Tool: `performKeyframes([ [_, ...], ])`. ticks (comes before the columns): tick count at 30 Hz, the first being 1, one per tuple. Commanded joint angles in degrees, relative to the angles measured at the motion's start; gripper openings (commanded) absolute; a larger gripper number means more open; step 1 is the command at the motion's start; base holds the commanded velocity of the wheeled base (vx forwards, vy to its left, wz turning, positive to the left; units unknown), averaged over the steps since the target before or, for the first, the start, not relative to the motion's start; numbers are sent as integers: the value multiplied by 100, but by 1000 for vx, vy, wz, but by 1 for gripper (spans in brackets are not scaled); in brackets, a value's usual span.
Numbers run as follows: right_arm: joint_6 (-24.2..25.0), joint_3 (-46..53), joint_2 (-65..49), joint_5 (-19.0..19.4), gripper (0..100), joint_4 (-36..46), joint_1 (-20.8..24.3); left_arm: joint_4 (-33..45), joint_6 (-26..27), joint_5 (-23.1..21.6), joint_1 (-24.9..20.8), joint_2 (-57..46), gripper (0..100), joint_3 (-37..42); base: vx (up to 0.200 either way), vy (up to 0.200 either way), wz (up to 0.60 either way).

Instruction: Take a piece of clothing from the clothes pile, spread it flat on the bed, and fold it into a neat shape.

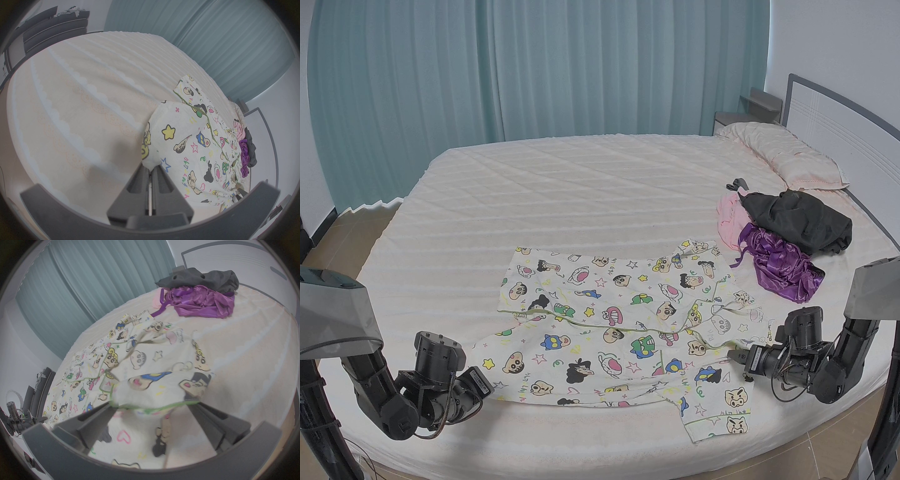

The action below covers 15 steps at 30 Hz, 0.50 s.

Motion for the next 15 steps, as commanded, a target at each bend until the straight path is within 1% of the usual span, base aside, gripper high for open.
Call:
performKeyframes([
  [1, -89, 332, -180, 93, 100, 34, -298, -7, -5, -1, -5, 26, 0, -1, 0, 0, 0],
  [2, -98, 358, -180, 102, 100, 34, -324, -7, -5, -1, -5, 26, 0, -1, 0, 0, 0],
  [5, -80, 640, -347, 251, 100, -54, -606, -7, -5, -9, -14, 17, 0, -1, 0, 0, 0],
  [9, -10, 877, -707, 427, 100, -151, -781, -7, -5, -71, -23, 8, 0, -1, 0, 0, 0],
  [12, 8, 1149, -962, 515, 100, -160, -755, -7, -5, -97, -23, 0, 0, 25, 0, 0, 0],
  [15, -19, 1571, -1121, 770, 100, -169, -588, -68, -5, -97, -32, -18, 0, 52, 0, 0, 0],
])
